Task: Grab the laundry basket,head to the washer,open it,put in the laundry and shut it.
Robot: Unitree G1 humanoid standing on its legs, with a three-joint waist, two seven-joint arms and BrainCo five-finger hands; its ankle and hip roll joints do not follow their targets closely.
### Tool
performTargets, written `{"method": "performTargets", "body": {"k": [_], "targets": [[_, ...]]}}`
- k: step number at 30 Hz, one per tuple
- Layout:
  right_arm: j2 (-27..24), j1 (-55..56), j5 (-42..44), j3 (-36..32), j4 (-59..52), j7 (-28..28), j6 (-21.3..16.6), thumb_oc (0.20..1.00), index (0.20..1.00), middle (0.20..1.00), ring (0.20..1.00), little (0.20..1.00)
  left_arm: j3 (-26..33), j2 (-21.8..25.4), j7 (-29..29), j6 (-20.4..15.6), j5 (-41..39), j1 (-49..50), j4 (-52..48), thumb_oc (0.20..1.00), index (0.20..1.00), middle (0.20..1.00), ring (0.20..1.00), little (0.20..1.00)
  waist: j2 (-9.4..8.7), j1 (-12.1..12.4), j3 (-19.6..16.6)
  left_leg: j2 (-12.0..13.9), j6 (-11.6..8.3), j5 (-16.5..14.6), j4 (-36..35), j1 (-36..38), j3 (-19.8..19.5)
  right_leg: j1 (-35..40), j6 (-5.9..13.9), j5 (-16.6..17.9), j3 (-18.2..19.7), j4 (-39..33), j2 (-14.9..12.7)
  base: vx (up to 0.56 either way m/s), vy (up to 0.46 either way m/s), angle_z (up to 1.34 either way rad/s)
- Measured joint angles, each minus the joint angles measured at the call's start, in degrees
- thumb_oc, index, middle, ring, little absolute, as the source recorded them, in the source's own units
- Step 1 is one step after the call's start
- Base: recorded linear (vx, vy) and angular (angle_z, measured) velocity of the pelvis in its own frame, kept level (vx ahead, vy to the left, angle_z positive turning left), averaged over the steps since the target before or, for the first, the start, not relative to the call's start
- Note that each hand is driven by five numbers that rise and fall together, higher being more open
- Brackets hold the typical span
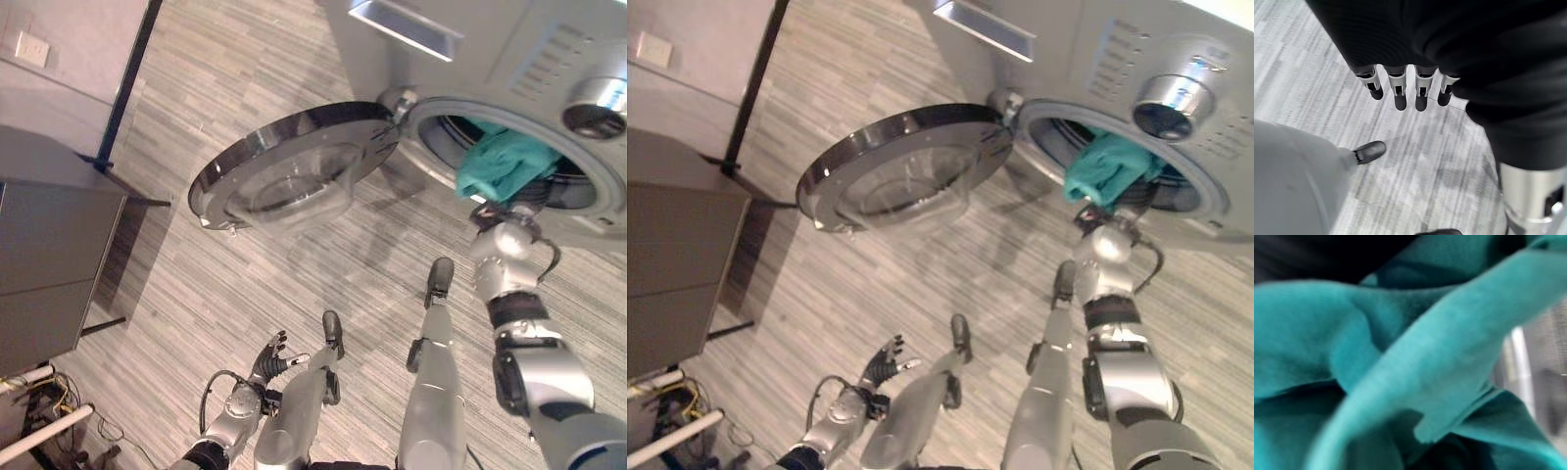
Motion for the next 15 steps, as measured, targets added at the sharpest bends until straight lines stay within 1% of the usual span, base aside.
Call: {"method": "performTargets", "body": {"k": [1, 3, 4, 6, 7, 8, 10, 11, 12, 14, 15], "targets": [[-1.64, -2.91, 1.03, -0.35, 2.44, -0.07, -0.13, 0.200, 0.200, 0.200, 0.200, 0.200, -0.40, 0.24, 0.13, -0.14, -0.22, -0.03, 0.04, 1.000, 1.000, 1.000, 1.000, 1.000, 0.33, 0.40, -0.23, -0.26, 0.15, 0.34, -0.14, -0.98, -0.85, -0.84, 0.11, -0.12, -0.37, 0.25, -0.40, -0.02, -0.095, 0.23], [-4.25, -7.48, 2.70, -1.44, 5.49, -0.66, -0.19, 0.200, 0.200, 0.200, 0.200, 0.200, -1.35, 1.22, 0.06, -0.11, -0.33, -0.06, 0.05, 1.000, 1.000, 1.000, 1.000, 1.000, 0.39, 1.41, -0.28, -0.60, 0.09, 0.94, -0.33, -2.35, -1.20, -2.35, 0.04, 0.01, -0.53, 0.72, -0.85, -0.02, -0.111, 0.25], [-10.12, -14.52, 4.77, 0.62, 12.33, -0.99, 0.04, 0.200, 0.200, 0.200, 0.200, 0.200, -1.52, 1.77, 0.07, -0.14, -0.47, -0.19, 0.03, 1.000, 1.000, 1.000, 1.000, 1.000, 1.19, 2.40, -0.85, -1.16, 0.35, 1.97, -0.43, -4.54, -2.35, -4.56, 0.50, -0.62, -1.34, 2.29, -1.91, -0.02, -0.126, 0.37], [-16.52, -20.72, 6.75, 2.67, 15.70, -0.92, 0.39, 0.200, 0.200, 0.200, 0.200, 0.200, -1.32, 1.80, 0.16, -0.12, -0.65, -0.17, 0.02, 1.000, 1.000, 1.000, 1.000, 1.000, 2.14, 4.05, -1.53, -1.53, 0.23, 2.84, -1.33, -6.19, -3.40, -7.17, 0.42, -1.32, -1.71, 4.48, -2.34, -0.01, -0.135, 0.33], [-19.38, -25.98, 8.52, 3.66, 19.65, 0.34, 0.44, 0.200, 0.200, 0.200, 0.200, 0.200, -1.51, 2.35, 0.09, 0.36, -1.39, -0.41, 0.01, 1.000, 1.000, 1.000, 1.000, 1.000, 2.31, 4.75, -1.66, -1.76, 0.22, 4.02, -2.41, -6.81, -3.78, -8.51, 0.39, -1.59, -1.88, 5.47, -2.87, -0.02, -0.142, 0.22], [-21.21, -26.71, 9.34, 5.72, 21.20, 0.76, -0.02, 0.200, 0.200, 0.200, 0.200, 0.200, -1.48, 2.74, 0.12, 0.39, -1.80, -0.40, -0.51, 1.000, 1.000, 1.000, 1.000, 1.000, 2.37, 5.36, -1.70, -1.78, 0.28, 4.31, -2.87, -7.04, -4.01, -9.17, 0.54, -1.95, -1.94, 6.21, -2.97, -0.02, -0.157, 0.21], [-25.35, -30.13, 11.53, 10.70, 23.34, 0.10, 1.38, 0.200, 0.200, 0.200, 0.200, 0.200, -1.49, 3.26, 0.08, 0.42, -2.34, -0.41, -2.93, 1.000, 1.000, 1.000, 1.000, 1.000, 3.38, 6.02, -2.45, -2.23, 0.24, 5.68, -4.16, -8.52, -5.35, -11.84, 0.60, -3.26, -2.28, 9.28, -4.07, -0.01, -0.085, 0.28], [-27.22, -31.10, 11.53, 15.33, 23.70, 0.15, 1.57, 0.241, 0.241, 0.241, 0.241, 0.241, -1.35, 3.29, 0.09, 0.29, -2.71, -0.42, -3.59, 1.000, 1.000, 1.000, 1.000, 1.000, 3.74, 6.14, -2.72, -2.45, 0.27, 6.24, -4.62, -9.17, -5.77, -13.24, 0.80, -3.97, -2.38, 10.74, -4.62, -0.02, -0.089, 0.32], [-27.52, -31.52, 10.33, 17.49, 23.64, 0.20, 2.22, 1.000, 1.000, 1.000, 1.000, 1.000, -1.45, 3.35, 0.06, 0.56, -2.74, -0.73, -3.75, 1.000, 1.000, 1.000, 1.000, 1.000, 3.74, 5.66, -2.73, -2.60, 0.21, 6.72, -4.88, -9.67, -6.41, -14.13, 0.51, -4.37, -2.46, 11.97, -5.00, -0.02, -0.088, 0.22], [-27.81, -32.06, 9.09, 22.11, 25.12, 1.22, 4.32, 1.000, 1.000, 1.000, 1.000, 1.000, -1.42, 3.52, 0.05, 0.78, -2.73, -0.96, -4.37, 1.000, 1.000, 1.000, 1.000, 1.000, 3.75, 5.26, -2.73, -2.42, -0.01, 6.92, -4.88, -9.99, -6.84, -14.46, 0.53, -4.92, -2.84, 12.86, -5.10, -0.01, -0.062, 0.14], [-27.94, -32.11, 7.86, 24.12, 26.04, 3.01, 6.48, 1.000, 1.000, 1.000, 1.000, 1.000, -1.51, 3.51, -0.03, 0.76, -2.74, -1.14, -5.29, 1.000, 1.000, 1.000, 1.000, 1.000, 3.75, 5.18, -2.73, -2.29, -0.11, 7.00, -4.88, -10.05, -7.00, -14.96, 0.41, -5.68, -2.87, 14.15, -5.20, -0.01, -0.061, 0.09]]}}
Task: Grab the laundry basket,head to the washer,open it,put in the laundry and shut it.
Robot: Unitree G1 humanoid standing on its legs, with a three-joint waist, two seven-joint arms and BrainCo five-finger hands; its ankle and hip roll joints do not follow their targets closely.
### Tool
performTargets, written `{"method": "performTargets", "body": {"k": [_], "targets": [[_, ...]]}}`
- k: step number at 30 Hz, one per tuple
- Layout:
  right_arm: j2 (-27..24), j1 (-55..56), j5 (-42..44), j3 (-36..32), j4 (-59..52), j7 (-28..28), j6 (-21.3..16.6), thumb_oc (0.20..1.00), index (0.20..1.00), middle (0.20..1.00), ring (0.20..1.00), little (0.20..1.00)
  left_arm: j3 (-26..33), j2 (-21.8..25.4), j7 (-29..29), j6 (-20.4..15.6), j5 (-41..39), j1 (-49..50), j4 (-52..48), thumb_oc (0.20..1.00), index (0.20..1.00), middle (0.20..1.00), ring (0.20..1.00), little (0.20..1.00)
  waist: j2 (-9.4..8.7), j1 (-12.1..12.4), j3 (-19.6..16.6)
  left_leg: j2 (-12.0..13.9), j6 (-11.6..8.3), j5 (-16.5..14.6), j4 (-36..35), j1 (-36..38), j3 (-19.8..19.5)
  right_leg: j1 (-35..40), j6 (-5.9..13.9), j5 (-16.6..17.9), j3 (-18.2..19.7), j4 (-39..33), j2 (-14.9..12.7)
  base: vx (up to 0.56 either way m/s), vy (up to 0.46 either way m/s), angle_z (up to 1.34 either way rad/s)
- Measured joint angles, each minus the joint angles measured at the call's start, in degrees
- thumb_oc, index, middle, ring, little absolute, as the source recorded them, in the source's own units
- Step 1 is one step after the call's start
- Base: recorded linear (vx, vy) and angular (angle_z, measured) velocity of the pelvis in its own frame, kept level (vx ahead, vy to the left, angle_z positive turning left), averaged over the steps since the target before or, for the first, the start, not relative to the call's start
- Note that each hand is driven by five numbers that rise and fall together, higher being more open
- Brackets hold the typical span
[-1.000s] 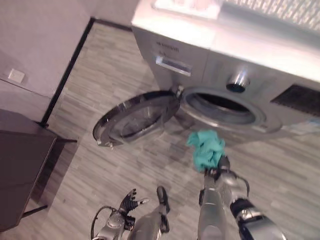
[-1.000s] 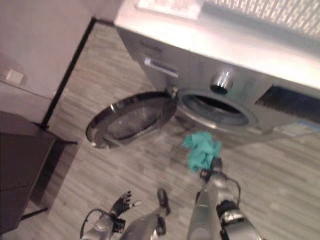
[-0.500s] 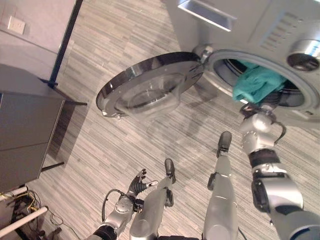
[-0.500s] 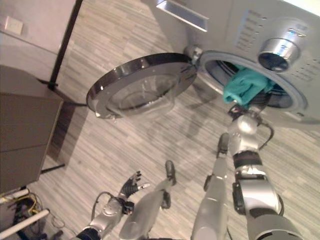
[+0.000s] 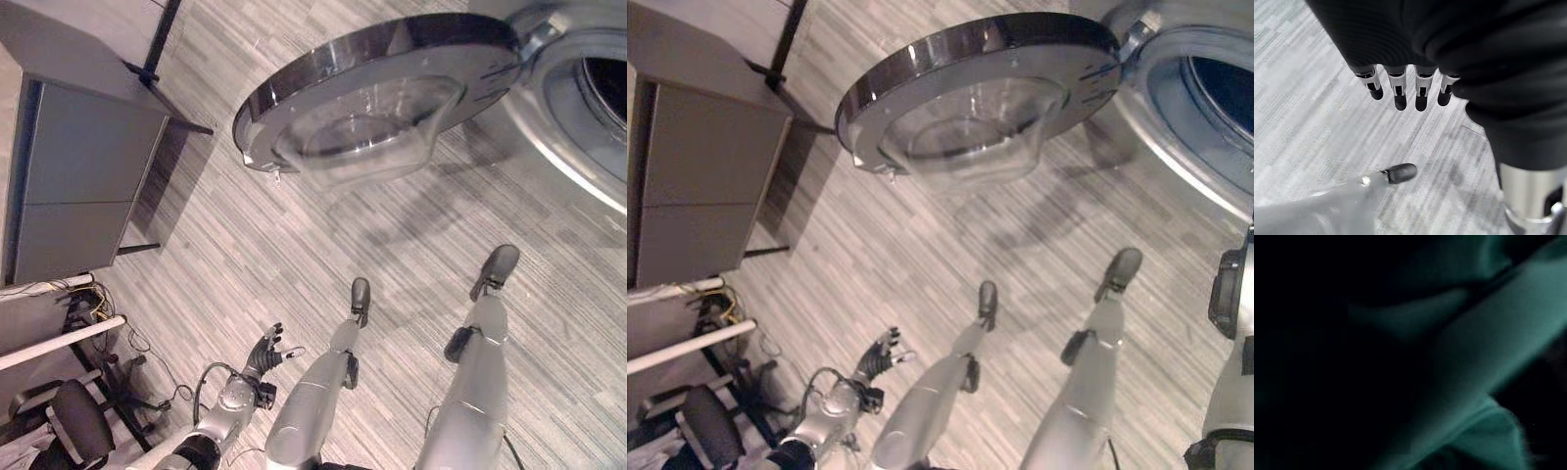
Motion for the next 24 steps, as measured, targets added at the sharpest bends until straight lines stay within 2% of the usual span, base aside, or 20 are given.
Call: {"method": "performTargets", "body": {"k": [2, 6, 9, 11, 14, 17, 20, 24], "targets": [[0.04, -0.07, -0.23, 1.28, 0.17, 2.31, 1.75, 1.000, 1.000, 1.000, 1.000, 1.000, -0.02, 0.39, -0.16, 0.02, 0.00, 0.03, -1.93, 1.000, 1.000, 1.000, 1.000, 1.000, 0.00, -0.34, 0.00, 0.17, -0.11, 0.07, -0.02, -0.43, -0.43, -0.72, -0.43, -0.65, -0.11, 1.22, -0.06, 0.00, -0.038, 0.07], [2.59, 1.81, 0.41, -0.25, 0.38, 4.90, 2.78, 1.000, 1.000, 1.000, 1.000, 1.000, -0.18, 0.31, -0.64, 0.06, -1.18, -0.22, -4.41, 1.000, 1.000, 1.000, 1.000, 1.000, -0.12, -1.38, 0.09, 1.15, -0.34, 0.20, -0.01, -0.75, -1.09, -0.94, -0.80, -1.38, -0.49, 2.06, 0.72, -0.01, -0.002, 0.03], [6.08, 7.02, 2.97, -8.12, -1.95, 5.10, 1.38, 1.000, 1.000, 1.000, 1.000, 1.000, 0.35, 0.51, -0.56, 0.16, -1.76, 0.04, -4.05, 1.000, 1.000, 1.000, 1.000, 1.000, -0.21, -2.28, 0.15, 1.79, -0.37, 0.18, -0.05, -0.47, -1.05, -0.85, -1.46, -1.71, -0.57, 2.52, 1.37, -0.01, 0.021, -0.04], [7.93, 9.71, 5.03, -10.16, -2.65, 4.91, 1.39, 1.000, 1.000, 1.000, 1.000, 1.000, 0.37, 0.51, -0.54, 0.15, -1.81, 0.03, -4.03, 1.000, 1.000, 1.000, 1.000, 1.000, -0.21, -2.34, 0.15, 1.96, -0.37, 0.17, -0.06, -0.29, -0.88, -0.85, -1.64, -1.65, -0.47, 2.53, 1.60, -0.01, 0.031, -0.07], [13.35, 19.42, 7.59, -14.93, -14.17, 4.64, -3.20, 1.000, 1.000, 1.000, 1.000, 1.000, 0.77, 0.46, -0.33, 0.03, -2.11, 0.04, -3.88, 1.000, 1.000, 1.000, 1.000, 1.000, -0.35, -2.71, 0.26, 2.20, -0.48, 0.03, -0.08, 0.31, -0.56, -0.51, -1.81, -1.63, -0.24, 2.51, 1.99, -0.02, 0.024, -0.05], [15.97, 22.61, 7.70, -15.70, -17.41, 4.55, -5.45, 1.000, 1.000, 1.000, 1.000, 1.000, 1.15, 0.46, 0.00, -0.02, -2.08, 0.10, -3.81, 1.000, 1.000, 1.000, 1.000, 1.000, -0.54, -2.65, 0.40, 2.24, -0.51, -0.01, -0.08, 0.51, -0.40, -0.42, -1.73, -1.71, -0.12, 2.49, 2.08, -0.01, 0.032, -0.02], [21.31, 30.43, 7.19, -17.39, -24.84, 4.58, -8.96, 1.000, 1.000, 1.000, 1.000, 1.000, 2.90, 0.43, 0.16, 0.02, -2.00, 0.26, -3.43, 1.000, 1.000, 1.000, 1.000, 1.000, -2.57, -3.04, 1.88, 2.83, -0.83, -0.37, -0.08, 2.38, 0.26, 1.42, -1.96, -1.58, -0.03, 1.89, 2.90, -0.01, 0.050, -0.10], [25.99, 40.77, 2.80, -16.78, -31.96, 4.59, -9.60, 1.000, 1.000, 1.000, 1.000, 1.000, 3.41, 0.27, 0.17, -0.08, -1.41, 0.41, -2.90, 1.000, 1.000, 1.000, 1.000, 1.000, -3.95, -3.82, 2.85, 3.30, -0.78, -1.19, 0.45, 4.89, 0.38, 4.32, -2.04, -1.65, -0.11, 1.25, 3.53, -0.02, 0.034, -0.07]]}}
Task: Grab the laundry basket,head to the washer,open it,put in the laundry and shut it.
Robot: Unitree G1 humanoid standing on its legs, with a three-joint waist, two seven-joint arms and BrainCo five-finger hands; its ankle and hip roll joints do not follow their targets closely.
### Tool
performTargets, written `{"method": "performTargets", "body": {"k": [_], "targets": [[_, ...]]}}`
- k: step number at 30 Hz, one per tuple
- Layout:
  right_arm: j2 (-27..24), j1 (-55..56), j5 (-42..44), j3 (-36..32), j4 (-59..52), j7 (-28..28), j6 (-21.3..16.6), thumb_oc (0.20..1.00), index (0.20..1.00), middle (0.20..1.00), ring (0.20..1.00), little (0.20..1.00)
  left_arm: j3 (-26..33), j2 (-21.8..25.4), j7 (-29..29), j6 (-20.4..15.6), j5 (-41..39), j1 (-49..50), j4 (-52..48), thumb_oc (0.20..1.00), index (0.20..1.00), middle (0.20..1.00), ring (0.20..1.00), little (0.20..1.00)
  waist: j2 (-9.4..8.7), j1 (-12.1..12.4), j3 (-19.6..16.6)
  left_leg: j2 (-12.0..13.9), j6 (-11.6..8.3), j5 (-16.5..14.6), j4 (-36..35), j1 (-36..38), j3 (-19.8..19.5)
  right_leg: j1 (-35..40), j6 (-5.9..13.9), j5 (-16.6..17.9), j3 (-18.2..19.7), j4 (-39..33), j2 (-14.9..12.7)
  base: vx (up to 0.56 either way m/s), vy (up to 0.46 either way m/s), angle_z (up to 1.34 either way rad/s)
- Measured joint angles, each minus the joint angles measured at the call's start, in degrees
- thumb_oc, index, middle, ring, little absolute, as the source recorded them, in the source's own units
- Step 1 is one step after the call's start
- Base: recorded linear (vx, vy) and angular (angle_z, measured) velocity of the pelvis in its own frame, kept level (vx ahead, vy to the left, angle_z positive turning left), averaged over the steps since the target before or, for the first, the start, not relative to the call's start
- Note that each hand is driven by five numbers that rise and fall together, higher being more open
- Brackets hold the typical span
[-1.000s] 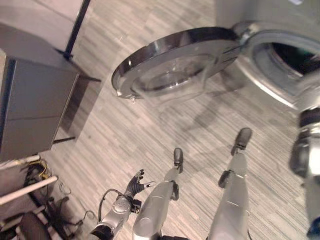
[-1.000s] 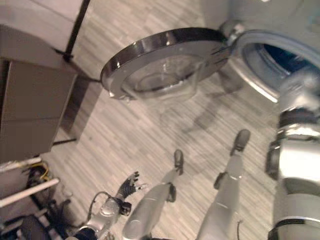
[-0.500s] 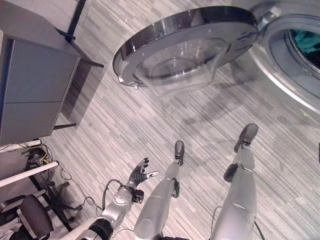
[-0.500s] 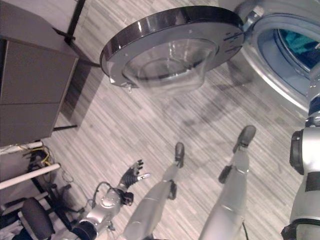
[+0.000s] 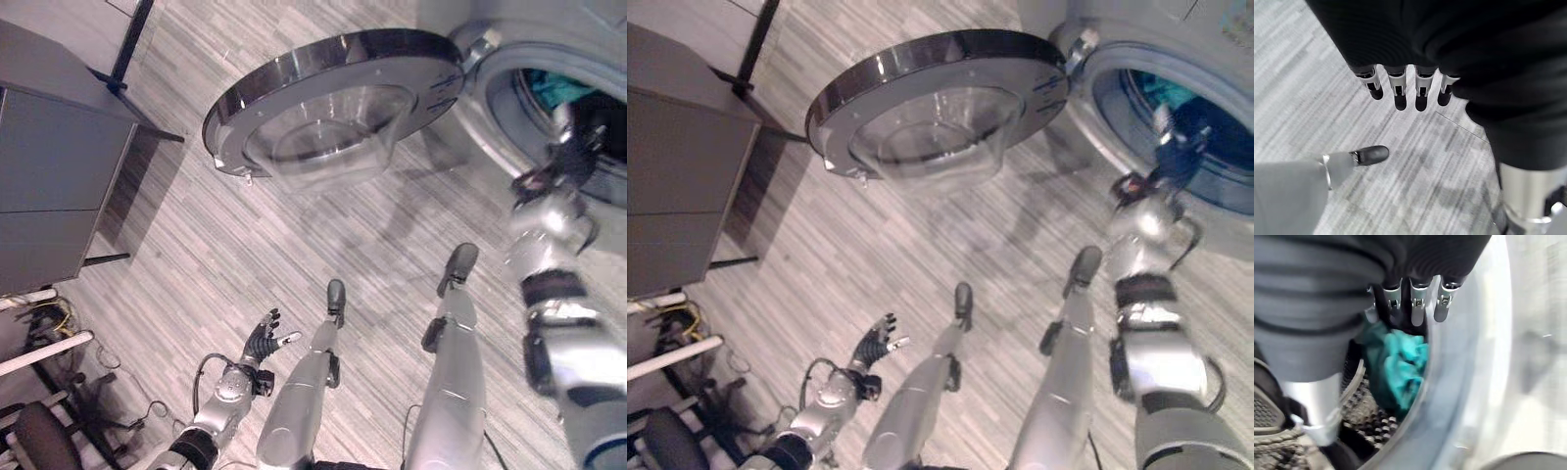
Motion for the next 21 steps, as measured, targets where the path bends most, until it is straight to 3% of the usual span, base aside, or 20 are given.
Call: {"method": "performTargets", "body": {"k": [5, 7, 10, 14, 15, 18, 20, 21], "targets": [[5.23, 10.63, -7.14, 2.35, -4.68, 0.65, 0.11, 1.000, 1.000, 1.000, 1.000, 1.000, 2.16, -0.05, 0.05, 0.07, 0.45, -0.02, 1.79, 1.000, 1.000, 1.000, 1.000, 1.000, -2.27, -1.70, 1.56, 0.69, -0.80, -2.43, 3.43, 0.92, 0.60, 2.62, -0.15, 0.20, 0.27, -1.05, 1.20, 0.00, 0.071, -0.10], [6.98, 15.59, -9.91, 3.90, -6.13, 2.10, 0.80, 1.000, 1.000, 1.000, 1.000, 1.000, 2.81, -0.13, -0.08, 0.13, 0.59, 0.06, 3.30, 1.000, 1.000, 1.000, 1.000, 1.000, -3.73, -1.36, 2.38, 1.24, -0.77, -4.56, 6.35, 1.71, 1.68, 4.52, -1.25, 1.01, 0.48, -1.35, 2.20, 0.01, 0.089, -0.26], [10.02, 24.59, -12.86, 6.99, -6.21, 4.76, 2.89, 1.000, 1.000, 1.000, 1.000, 1.000, 3.63, -0.60, -0.18, 0.53, 1.57, 0.17, 6.70, 1.000, 1.000, 1.000, 1.000, 1.000, -5.38, -2.72, 2.49, 2.71, -0.88, -7.80, 9.65, 6.41, 2.59, 10.84, -1.25, 1.01, 0.79, -2.98, 4.22, 0.02, 0.119, -0.30], [12.30, 31.41, -14.57, 8.61, -3.64, 7.68, 5.05, 1.000, 1.000, 1.000, 1.000, 1.000, 5.13, 0.05, -0.39, 0.79, 2.50, 1.13, 9.07, 1.000, 1.000, 1.000, 1.000, 1.000, -9.72, -4.49, 1.60, 2.94, 0.43, -11.93, 14.25, 10.54, 4.64, 17.07, -0.44, 0.82, 2.52, -4.91, 5.04, 0.02, 0.239, -0.31], [12.89, 34.25, -16.75, 8.31, -1.52, 8.55, 5.78, 1.000, 1.000, 1.000, 1.000, 1.000, 5.86, -0.02, -0.58, 1.01, 2.90, 0.96, 10.54, 1.000, 1.000, 1.000, 1.000, 1.000, -11.66, -4.75, 1.16, 2.74, 0.49, -13.41, 16.79, 11.67, 5.65, 18.63, -0.12, 1.79, 3.75, -5.71, 5.37, 0.04, 0.264, -0.39], [13.61, 39.19, -18.39, 7.15, 2.32, 9.96, 7.99, 1.000, 1.000, 1.000, 1.000, 1.000, 6.33, 0.09, -0.68, 1.34, 4.25, 1.78, 12.73, 1.000, 1.000, 1.000, 1.000, 1.000, -13.59, -4.94, -0.14, 2.52, 1.79, -16.78, 21.44, 14.08, 6.50, 23.14, 0.41, 2.06, 4.90, -8.04, 5.51, 0.01, 0.238, -0.31], [13.77, 43.10, -20.32, 6.01, 2.90, 10.69, 9.18, 1.000, 1.000, 1.000, 1.000, 1.000, 6.88, 0.40, -0.74, 1.41, 5.22, 2.47, 13.73, 1.000, 1.000, 1.000, 1.000, 1.000, -14.92, -4.68, -2.14, 1.22, 4.04, -18.71, 24.56, 14.41, 7.74, 24.50, 0.78, 1.74, 6.50, -8.88, 4.52, -0.03, 0.286, -0.28], [13.56, 43.66, -20.51, 6.03, 3.38, 10.83, 9.59, 1.000, 1.000, 1.000, 1.000, 1.000, 7.73, 0.17, -0.71, 1.38, 5.57, 2.95, 14.05, 1.000, 1.000, 1.000, 1.000, 1.000, -15.20, -4.73, -2.99, 1.05, 4.48, -18.64, 24.44, 14.47, 8.25, 24.58, 2.21, 0.66, 6.43, -9.02, 3.40, 0.09, 0.277, -0.20]]}}
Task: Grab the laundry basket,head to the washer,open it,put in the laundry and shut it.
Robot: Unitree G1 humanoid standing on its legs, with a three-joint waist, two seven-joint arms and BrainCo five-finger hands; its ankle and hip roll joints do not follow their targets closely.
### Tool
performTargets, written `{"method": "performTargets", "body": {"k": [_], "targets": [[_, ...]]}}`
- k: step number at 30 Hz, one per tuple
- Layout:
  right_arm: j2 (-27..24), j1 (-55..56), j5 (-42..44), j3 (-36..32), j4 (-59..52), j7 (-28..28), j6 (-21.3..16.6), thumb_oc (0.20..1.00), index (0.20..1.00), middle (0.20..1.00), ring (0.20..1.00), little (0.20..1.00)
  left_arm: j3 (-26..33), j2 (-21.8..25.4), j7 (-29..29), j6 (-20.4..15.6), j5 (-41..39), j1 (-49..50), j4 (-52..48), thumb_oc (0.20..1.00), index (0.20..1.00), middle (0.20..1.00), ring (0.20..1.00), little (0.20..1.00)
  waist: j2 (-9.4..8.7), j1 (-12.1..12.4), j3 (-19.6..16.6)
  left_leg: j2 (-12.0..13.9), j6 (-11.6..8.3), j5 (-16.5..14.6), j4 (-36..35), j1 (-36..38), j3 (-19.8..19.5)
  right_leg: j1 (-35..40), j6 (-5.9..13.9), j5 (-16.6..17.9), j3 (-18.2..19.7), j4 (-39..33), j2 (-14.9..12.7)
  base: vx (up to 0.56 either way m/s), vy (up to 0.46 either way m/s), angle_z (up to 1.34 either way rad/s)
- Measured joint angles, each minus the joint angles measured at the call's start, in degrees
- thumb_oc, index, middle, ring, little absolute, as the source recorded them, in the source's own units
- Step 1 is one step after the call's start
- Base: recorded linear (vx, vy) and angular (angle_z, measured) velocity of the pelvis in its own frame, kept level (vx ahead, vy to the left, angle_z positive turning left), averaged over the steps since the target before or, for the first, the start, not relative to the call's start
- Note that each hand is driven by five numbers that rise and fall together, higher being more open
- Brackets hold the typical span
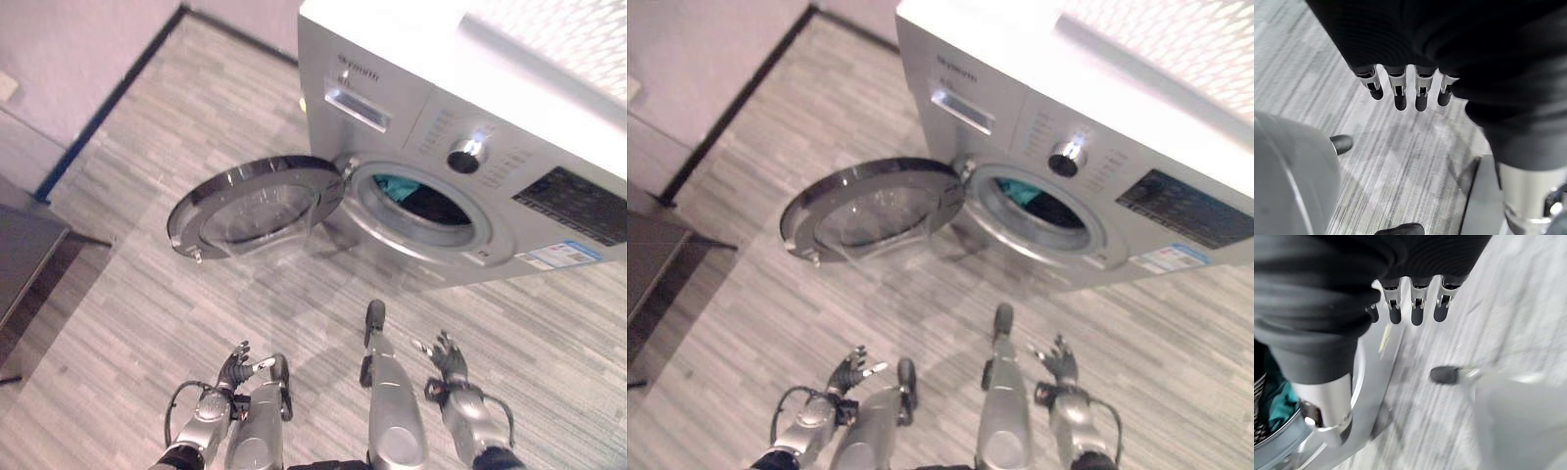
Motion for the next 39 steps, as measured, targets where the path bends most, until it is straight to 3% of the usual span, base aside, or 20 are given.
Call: {"method": "performTargets", "body": {"k": [2, 3, 5, 6, 7, 9, 11, 14, 17, 20, 22, 26, 29, 30, 33, 36, 39], "targets": [[-0.47, 1.24, -0.16, -0.94, 0.29, 0.96, 0.59, 1.000, 1.000, 1.000, 1.000, 1.000, 0.61, -0.35, -0.08, 0.14, 1.67, 0.37, 0.55, 1.000, 1.000, 1.000, 1.000, 1.000, 0.56, -1.38, -1.62, -1.46, 1.42, -0.61, 0.57, 0.28, -0.04, 1.30, 3.64, -4.74, -0.34, -1.41, -0.11, 0.07, 0.239, -0.31], [1.60, 2.58, -1.03, -4.22, 1.47, 1.85, 1.54, 1.000, 1.000, 1.000, 1.000, 1.000, 2.23, -0.19, -0.04, 0.52, 3.39, 2.52, 1.60, 1.000, 1.000, 1.000, 1.000, 1.000, 0.52, -1.63, -4.75, -1.90, 1.93, -0.62, -0.22, 2.48, 1.99, 1.76, 1.55, -8.65, 0.17, -0.38, -0.92, -0.01, 0.226, -0.50], [2.03, 4.87, -1.26, -3.52, 1.89, 2.13, 2.08, 1.000, 1.000, 1.000, 1.000, 1.000, 3.08, -0.30, 0.09, 0.51, 3.41, 5.75, 1.85, 1.000, 1.000, 1.000, 1.000, 1.000, 2.05, -1.29, -9.10, -1.59, 2.74, -0.66, -0.75, 2.97, 3.87, 0.38, 1.97, -9.13, 1.65, 1.91, -1.60, -0.04, 0.180, -0.42], [1.97, 4.96, -1.56, -3.16, 2.49, 2.27, 2.24, 1.000, 1.000, 1.000, 1.000, 1.000, 3.16, -0.28, 0.19, 0.65, 3.41, 6.43, 2.16, 1.000, 1.000, 1.000, 1.000, 1.000, 2.69, -1.22, -10.72, -1.01, 3.27, -0.36, -1.10, 3.09, 4.21, 0.15, 1.71, -9.36, 0.78, 4.37, -0.98, 0.05, 0.113, -0.30], [1.98, 4.68, -2.19, -2.98, 3.92, 2.25, 2.65, 1.000, 1.000, 1.000, 1.000, 1.000, 3.38, -0.33, 0.28, 1.32, 3.43, 7.76, 3.05, 1.000, 1.000, 1.000, 1.000, 1.000, 4.40, -1.16, -11.93, -0.24, 3.17, 1.25, -4.41, 5.82, 4.35, 0.78, 1.13, -10.54, 0.12, 11.73, 0.86, 0.07, 0.058, -0.20], [2.02, 5.05, -2.22, -2.10, 4.98, 2.61, 3.18, 1.000, 1.000, 1.000, 1.000, 1.000, 4.81, -0.54, 0.61, 2.23, 3.55, 10.33, 3.19, 1.000, 1.000, 1.000, 1.000, 1.000, 5.49, -0.74, -15.41, 0.63, 2.55, 4.00, -10.49, 8.32, 4.28, 3.68, 1.04, -13.44, 0.14, 17.09, 4.20, 0.12, 0.011, -0.11], [2.44, 5.28, -2.26, -1.90, 5.21, 2.89, 3.19, 1.000, 1.000, 1.000, 1.000, 1.000, 5.57, -0.23, 0.87, 2.45, 3.79, 11.04, 3.29, 1.000, 1.000, 1.000, 1.000, 1.000, 4.26, 0.37, -17.31, -0.34, 1.64, 5.74, -14.12, 10.72, 4.40, 8.94, -0.49, -14.32, -1.44, 11.71, 4.73, 0.08, -0.010, -0.12], [1.75, 3.92, -2.77, -1.31, 5.35, 3.06, 3.43, 1.000, 1.000, 1.000, 1.000, 1.000, 6.86, -0.71, 1.73, 2.50, 3.81, 10.46, 1.25, 1.000, 1.000, 1.000, 1.000, 1.000, 5.04, 0.81, -18.03, 0.54, 0.53, 8.27, -18.29, 12.95, 4.02, 11.99, -1.42, -11.31, -1.16, 6.15, 7.57, 0.13, -0.081, -0.10], [1.78, 5.68, -4.37, -1.08, 4.81, 3.16, 3.55, 1.000, 1.000, 1.000, 1.000, 1.000, 11.61, 0.70, 4.02, 2.41, 3.89, 10.14, -6.03, 1.000, 1.000, 1.000, 1.000, 1.000, 4.21, 1.72, -19.50, 1.11, 0.43, 8.56, -19.54, 13.55, 4.25, 12.67, -1.56, -11.06, -1.12, 3.91, 7.89, 0.11, -0.066, -0.10], [1.50, 8.33, -5.06, -1.00, 4.36, 3.66, 4.39, 1.000, 1.000, 1.000, 1.000, 1.000, 14.44, 3.18, 6.41, 2.82, 6.39, 7.85, -5.39, 1.000, 1.000, 1.000, 1.000, 1.000, 4.21, 1.29, -21.48, 1.11, 0.36, 9.16, -21.35, 14.35, 4.26, 13.04, -1.59, -10.81, -1.22, 2.71, 8.10, 0.10, -0.048, 0.00], [1.20, 10.01, -6.10, -0.65, 3.17, 4.31, 4.63, 1.000, 1.000, 1.000, 1.000, 1.000, 15.70, 4.59, 8.42, 3.29, 8.24, 6.40, -5.11, 1.000, 1.000, 1.000, 1.000, 1.000, 4.31, 0.83, -21.58, 1.09, 0.22, 9.66, -22.32, 15.11, 4.22, 13.82, -1.46, -10.10, -1.37, 1.62, 8.27, 0.04, -0.046, 0.02], [-0.86, 11.76, -8.44, 2.90, 0.61, 5.63, 4.67, 1.000, 1.000, 1.000, 1.000, 1.000, 16.57, 13.31, 14.39, 4.95, 11.05, -5.05, 1.46, 1.000, 1.000, 1.000, 1.000, 1.000, 4.30, -0.13, -21.31, 0.97, -0.22, 11.29, -23.40, 13.37, 4.10, 13.64, -1.48, -7.42, -1.89, -1.72, 8.46, -0.11, -0.064, 0.04], [-2.65, 11.06, -8.83, 5.11, -0.77, 5.96, 4.45, 1.000, 1.000, 1.000, 1.000, 1.000, 14.54, 20.28, 16.00, 4.74, 11.75, -15.16, 4.65, 1.000, 1.000, 1.000, 1.000, 1.000, 3.09, 0.15, -20.30, 0.74, -0.30, 12.15, -22.45, 8.78, 3.70, 10.26, -1.76, -5.64, -2.22, -2.40, 8.22, -0.24, -0.081, 0.08], [-3.33, 9.77, -8.74, 5.33, -0.55, 5.83, 4.33, 1.000, 1.000, 1.000, 1.000, 1.000, 11.42, 25.01, 16.84, 4.43, 11.40, -24.11, 6.07, 1.000, 1.000, 1.000, 1.000, 1.000, 1.99, -0.02, -18.37, 0.67, -0.42, 12.68, -21.22, 5.30, 3.36, 7.67, -1.97, -4.59, -2.37, -2.79, 8.30, -0.26, -0.092, 0.21], [-3.70, 4.48, -8.17, 5.98, -0.04, 5.78, 3.87, 1.000, 1.000, 1.000, 1.000, 1.000, 5.88, 31.94, 16.39, 2.28, 10.44, -38.45, 9.91, 1.000, 1.000, 1.000, 1.000, 1.000, -0.60, -1.10, -12.80, 0.69, -1.04, 14.33, -20.27, 0.06, 2.56, 3.87, -2.82, -2.18, -3.20, -3.95, 8.30, -0.22, -0.101, 0.18], [-4.62, 1.85, -4.66, 7.69, -1.76, 5.48, 2.02, 1.000, 1.000, 1.000, 1.000, 1.000, -7.70, 35.34, 14.94, 2.26, 10.90, -54.74, 16.79, 1.000, 1.000, 1.000, 1.000, 1.000, -2.46, -2.47, -8.94, 1.00, -2.46, 16.28, -20.56, -6.39, 0.51, -1.27, -3.03, -1.24, -4.84, -4.87, 8.35, -0.09, -0.091, 0.25], [-4.57, -1.61, -2.27, 8.49, -2.21, 5.04, 1.36, 1.000, 1.000, 1.000, 1.000, 1.000, -11.33, 35.46, 12.70, 2.32, 10.73, -62.52, 18.74, 1.000, 1.000, 1.000, 1.000, 1.000, -3.87, -3.70, -4.00, 1.62, -3.07, 17.92, -21.60, -8.85, -0.37, -2.92, -3.94, 0.05, -5.85, -6.45, 9.08, -0.01, -0.083, 0.18]]}}
